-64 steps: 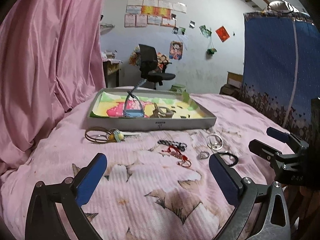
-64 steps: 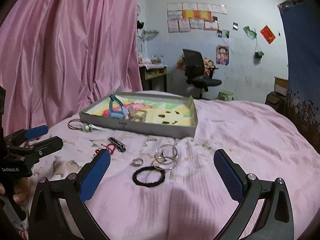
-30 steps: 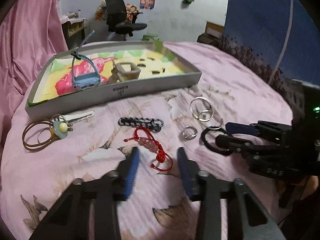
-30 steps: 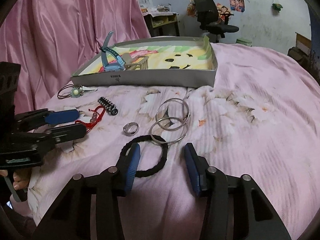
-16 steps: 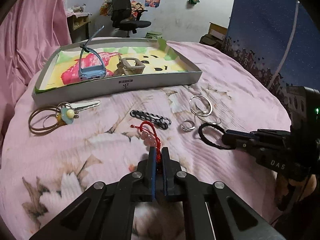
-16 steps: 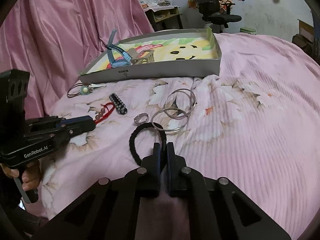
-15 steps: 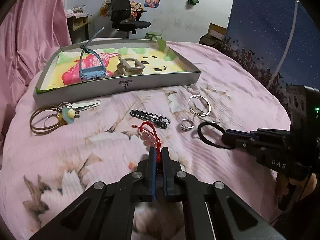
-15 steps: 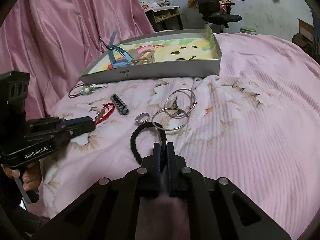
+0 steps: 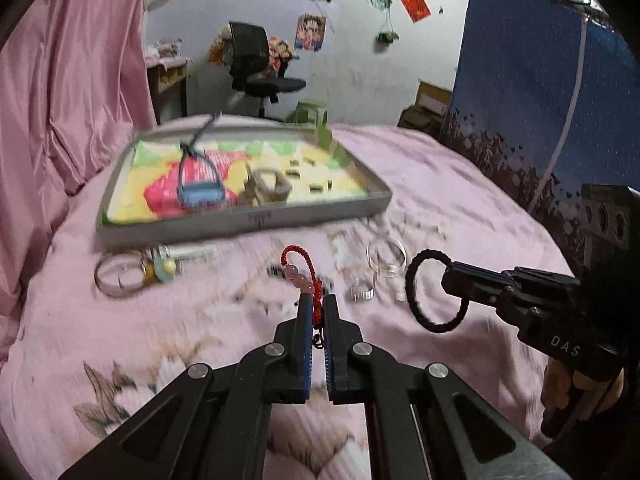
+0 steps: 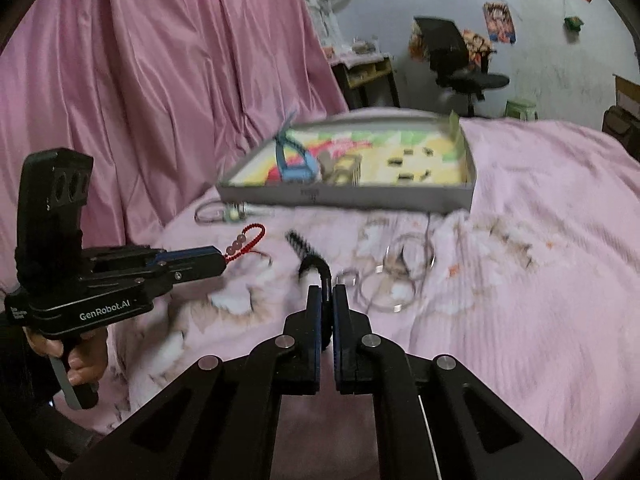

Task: Organize jewelry
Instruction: 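Carry the red bracelet with the left tool into the tray while the right tool releases the hair tie there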

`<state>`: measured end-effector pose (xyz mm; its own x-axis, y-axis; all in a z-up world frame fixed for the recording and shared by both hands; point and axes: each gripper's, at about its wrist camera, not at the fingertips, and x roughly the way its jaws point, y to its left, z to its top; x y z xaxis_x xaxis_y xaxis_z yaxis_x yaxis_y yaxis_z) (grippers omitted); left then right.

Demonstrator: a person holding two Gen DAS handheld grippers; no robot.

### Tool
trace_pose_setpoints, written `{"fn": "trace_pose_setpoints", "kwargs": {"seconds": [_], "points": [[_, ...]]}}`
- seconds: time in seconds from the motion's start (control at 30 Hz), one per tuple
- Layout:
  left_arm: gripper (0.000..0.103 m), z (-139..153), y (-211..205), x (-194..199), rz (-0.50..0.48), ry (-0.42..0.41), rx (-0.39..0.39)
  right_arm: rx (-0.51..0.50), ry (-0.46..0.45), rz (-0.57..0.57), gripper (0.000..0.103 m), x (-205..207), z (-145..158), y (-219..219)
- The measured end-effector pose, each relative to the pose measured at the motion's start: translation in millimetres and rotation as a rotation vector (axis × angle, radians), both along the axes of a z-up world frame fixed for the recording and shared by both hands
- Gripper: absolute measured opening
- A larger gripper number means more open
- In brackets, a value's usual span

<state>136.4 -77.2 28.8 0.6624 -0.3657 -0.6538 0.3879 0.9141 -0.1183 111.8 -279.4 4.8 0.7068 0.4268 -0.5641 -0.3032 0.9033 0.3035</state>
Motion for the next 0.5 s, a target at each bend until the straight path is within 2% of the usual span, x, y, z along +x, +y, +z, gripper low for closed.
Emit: {"fn": "trace_pose_setpoints", "kwargs": {"seconds": [0.13, 0.23, 0.5], "points": [[0.005, 11, -1, 18, 0.031, -0.052, -0.012, 0.011, -0.056, -0.023, 0.005, 13, 13, -2], [0.005, 17, 1, 39, 0.064, -0.078, -0.024, 0.014, -0.081, -0.042, 0.005, 38, 22, -3], [0.005, 9, 12, 106, 0.147, -0.056, -0.034, 0.049, -0.096, -0.118, 0.005, 110, 24, -4]]}}
